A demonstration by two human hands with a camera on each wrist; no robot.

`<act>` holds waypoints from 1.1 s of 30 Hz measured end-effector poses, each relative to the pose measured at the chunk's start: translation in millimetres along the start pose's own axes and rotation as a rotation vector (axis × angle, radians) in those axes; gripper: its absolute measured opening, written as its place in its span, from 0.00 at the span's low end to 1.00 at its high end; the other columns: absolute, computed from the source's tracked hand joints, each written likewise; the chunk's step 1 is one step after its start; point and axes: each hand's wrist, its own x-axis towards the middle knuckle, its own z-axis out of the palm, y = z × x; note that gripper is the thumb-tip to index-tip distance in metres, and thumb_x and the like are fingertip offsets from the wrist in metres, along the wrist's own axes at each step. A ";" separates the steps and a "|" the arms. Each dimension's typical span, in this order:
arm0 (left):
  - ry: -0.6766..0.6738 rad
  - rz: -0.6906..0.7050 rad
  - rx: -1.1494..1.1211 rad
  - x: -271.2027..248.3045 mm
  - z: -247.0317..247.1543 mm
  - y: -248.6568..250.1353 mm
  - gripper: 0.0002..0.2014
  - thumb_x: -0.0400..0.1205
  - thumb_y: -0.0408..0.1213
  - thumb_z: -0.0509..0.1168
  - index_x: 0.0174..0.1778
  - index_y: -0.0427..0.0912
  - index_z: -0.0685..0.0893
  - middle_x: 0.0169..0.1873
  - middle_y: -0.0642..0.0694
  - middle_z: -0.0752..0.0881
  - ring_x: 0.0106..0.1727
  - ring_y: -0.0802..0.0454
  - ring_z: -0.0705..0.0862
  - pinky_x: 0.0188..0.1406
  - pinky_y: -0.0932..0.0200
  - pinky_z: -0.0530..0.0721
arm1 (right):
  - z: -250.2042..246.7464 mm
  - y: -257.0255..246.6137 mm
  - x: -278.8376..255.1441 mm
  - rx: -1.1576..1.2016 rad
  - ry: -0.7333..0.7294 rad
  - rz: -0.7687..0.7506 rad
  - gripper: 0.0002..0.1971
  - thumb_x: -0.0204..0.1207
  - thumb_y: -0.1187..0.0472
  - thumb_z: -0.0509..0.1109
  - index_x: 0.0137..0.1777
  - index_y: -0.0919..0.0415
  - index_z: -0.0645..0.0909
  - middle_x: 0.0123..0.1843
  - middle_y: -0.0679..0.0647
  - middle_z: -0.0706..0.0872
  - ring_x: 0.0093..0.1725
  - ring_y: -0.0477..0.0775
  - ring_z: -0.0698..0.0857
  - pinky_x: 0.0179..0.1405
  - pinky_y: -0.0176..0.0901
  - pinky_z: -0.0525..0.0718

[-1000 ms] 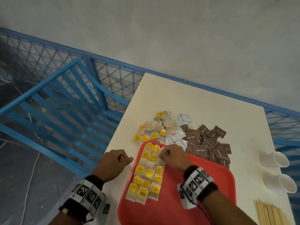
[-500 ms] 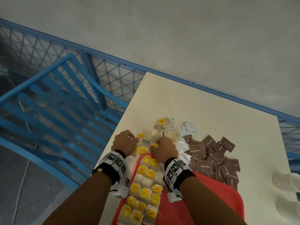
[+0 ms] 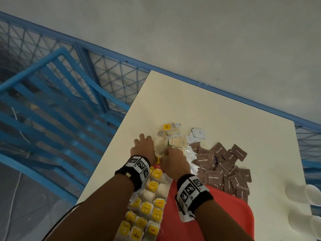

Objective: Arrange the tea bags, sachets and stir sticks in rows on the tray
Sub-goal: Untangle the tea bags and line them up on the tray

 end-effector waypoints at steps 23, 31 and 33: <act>0.000 -0.001 -1.092 -6.6 -46.6 -41.4 0.07 0.80 0.25 0.68 0.43 0.41 0.88 0.41 0.38 0.86 0.40 0.42 0.84 0.42 0.51 0.90 | -26.9 1.2 -9.7 0.268 0.241 -0.137 0.16 0.79 0.60 0.71 0.66 0.56 0.81 0.59 0.54 0.79 0.53 0.49 0.80 0.52 0.35 0.74; -0.484 0.108 -1.646 -78.2 -71.2 -20.1 0.08 0.83 0.25 0.63 0.52 0.36 0.86 0.47 0.34 0.85 0.51 0.36 0.83 0.42 0.50 0.90 | -65.7 0.3 -86.9 0.782 0.255 -0.162 0.11 0.81 0.45 0.68 0.58 0.44 0.85 0.50 0.45 0.89 0.46 0.49 0.90 0.43 0.47 0.87; -0.597 0.140 -1.687 -105.0 -65.2 -11.7 0.09 0.83 0.25 0.62 0.53 0.36 0.86 0.47 0.34 0.84 0.50 0.36 0.83 0.37 0.52 0.89 | -72.3 1.7 -115.2 0.944 0.224 -0.148 0.11 0.80 0.45 0.69 0.58 0.46 0.85 0.49 0.48 0.91 0.43 0.49 0.91 0.39 0.44 0.87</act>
